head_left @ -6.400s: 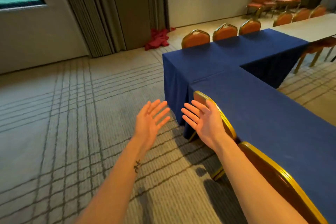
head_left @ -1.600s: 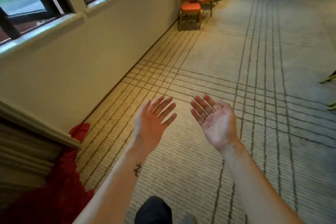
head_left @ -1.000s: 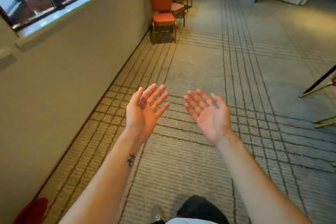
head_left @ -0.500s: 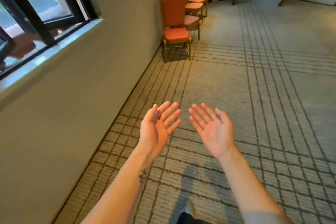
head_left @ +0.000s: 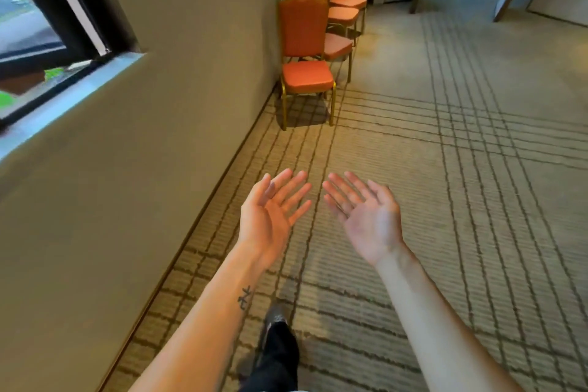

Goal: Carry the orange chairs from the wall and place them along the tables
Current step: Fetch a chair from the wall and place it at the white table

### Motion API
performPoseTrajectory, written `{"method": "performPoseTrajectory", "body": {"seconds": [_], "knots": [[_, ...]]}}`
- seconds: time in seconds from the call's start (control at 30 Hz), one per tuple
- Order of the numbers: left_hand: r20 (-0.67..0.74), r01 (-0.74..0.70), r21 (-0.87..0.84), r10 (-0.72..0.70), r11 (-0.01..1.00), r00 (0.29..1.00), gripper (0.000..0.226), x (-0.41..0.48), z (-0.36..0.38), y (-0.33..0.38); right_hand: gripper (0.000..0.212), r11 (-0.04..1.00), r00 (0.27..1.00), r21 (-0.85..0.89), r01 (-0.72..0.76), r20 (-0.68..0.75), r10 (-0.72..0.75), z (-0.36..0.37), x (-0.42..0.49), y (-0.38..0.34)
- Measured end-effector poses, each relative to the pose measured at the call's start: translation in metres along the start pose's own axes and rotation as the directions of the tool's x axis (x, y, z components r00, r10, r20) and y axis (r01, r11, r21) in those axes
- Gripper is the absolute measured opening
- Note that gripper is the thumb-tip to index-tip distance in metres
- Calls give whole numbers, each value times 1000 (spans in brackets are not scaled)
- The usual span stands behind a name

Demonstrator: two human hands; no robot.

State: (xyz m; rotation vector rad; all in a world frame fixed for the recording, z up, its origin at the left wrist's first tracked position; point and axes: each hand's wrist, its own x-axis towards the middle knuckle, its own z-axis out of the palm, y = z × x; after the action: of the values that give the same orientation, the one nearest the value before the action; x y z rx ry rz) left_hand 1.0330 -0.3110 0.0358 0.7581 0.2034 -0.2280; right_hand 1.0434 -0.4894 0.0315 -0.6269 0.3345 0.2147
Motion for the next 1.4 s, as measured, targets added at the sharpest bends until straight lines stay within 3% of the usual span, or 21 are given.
{"method": "performPoseTrajectory", "body": {"seconds": [0.37, 0.67, 0.93, 1.3, 1.4], "knots": [[78, 67, 26, -69, 997, 995, 49, 295, 29, 133, 47, 996, 996, 13, 91, 16, -91, 128, 270, -81], [5, 68, 9, -68, 998, 998, 50, 539, 49, 171, 46, 997, 997, 10, 73, 17, -74, 149, 517, -157], [-64, 36, -9, -37, 999, 997, 51, 740, 84, 231, 43, 999, 998, -40, 9, 60, -7, 210, 725, -234], [-119, 26, -92, -37, 995, 992, 49, 1024, 55, 314, 42, 998, 999, -59, -25, -39, 23, 270, 1003, -276], [-107, 83, -76, -91, 994, 990, 50, 1107, 51, 348, 43, 996, 998, -86, -11, -67, 6, 298, 1077, -286]]}}
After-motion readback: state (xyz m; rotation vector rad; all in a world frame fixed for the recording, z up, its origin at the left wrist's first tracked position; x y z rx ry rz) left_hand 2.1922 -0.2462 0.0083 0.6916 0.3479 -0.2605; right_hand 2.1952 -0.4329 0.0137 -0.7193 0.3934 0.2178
